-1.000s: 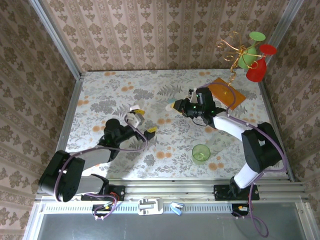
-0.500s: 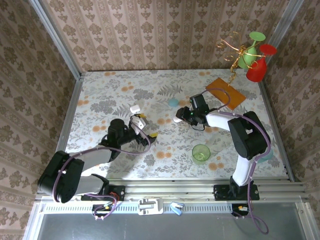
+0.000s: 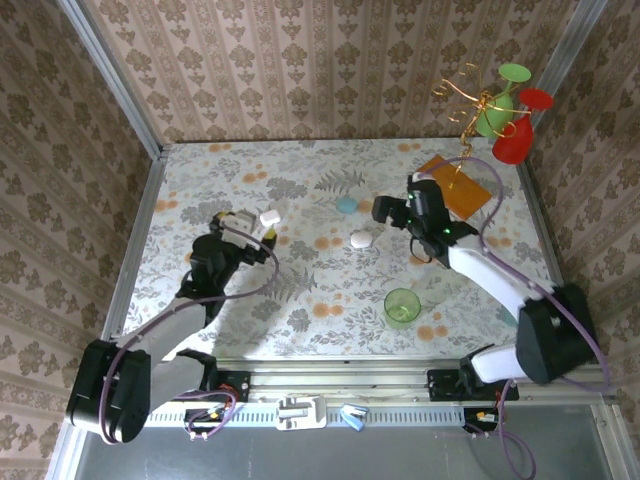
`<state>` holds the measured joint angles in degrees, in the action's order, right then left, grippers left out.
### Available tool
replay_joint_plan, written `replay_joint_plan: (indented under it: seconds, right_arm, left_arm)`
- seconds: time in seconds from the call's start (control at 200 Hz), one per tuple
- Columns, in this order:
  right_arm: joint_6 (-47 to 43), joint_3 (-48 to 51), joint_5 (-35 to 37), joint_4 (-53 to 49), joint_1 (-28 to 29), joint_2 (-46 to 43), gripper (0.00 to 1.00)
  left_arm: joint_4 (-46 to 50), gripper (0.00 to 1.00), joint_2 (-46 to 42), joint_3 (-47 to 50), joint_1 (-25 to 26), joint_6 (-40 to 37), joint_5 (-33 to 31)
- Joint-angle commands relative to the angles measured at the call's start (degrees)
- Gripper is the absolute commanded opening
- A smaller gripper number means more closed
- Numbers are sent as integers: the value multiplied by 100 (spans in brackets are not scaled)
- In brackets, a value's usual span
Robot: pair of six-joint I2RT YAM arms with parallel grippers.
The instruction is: Insert the wireless bluetooth earbuds into the charging case
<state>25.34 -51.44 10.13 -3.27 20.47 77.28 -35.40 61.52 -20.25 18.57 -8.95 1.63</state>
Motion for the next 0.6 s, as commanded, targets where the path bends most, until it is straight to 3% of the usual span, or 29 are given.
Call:
replay_joint_plan:
  seconds: [0.0, 0.145, 0.295, 0.45, 0.51, 0.595]
  right_arm:
    - [-1147, 719, 1358, 351, -121, -593, 100]
    - [-2058, 1874, 1607, 1745, -366, -938, 100]
    - [-2385, 2467, 1636, 2707, -673, -723, 100]
    - [-2340, 2966, 1090, 4143, -1218, -248, 100]
    - [-2375, 2909, 913, 4205, -1327, -150, 100]
    - [-2365, 2858, 553, 4586, -1508, 123, 100]
  left_arm:
    - [1, 100, -68, 219, -485, -126, -1044]
    - [-718, 100, 367, 593, -1119, 201, -958]
    - [-1300, 100, 960, 644, -1342, 407, -731]
    - [-1495, 100, 1423, 392, -1554, 566, -510]
    - [-1395, 100, 1589, 236, -1604, 562, -514]
    - [-1998, 100, 2141, 211, -1727, 558, -424]
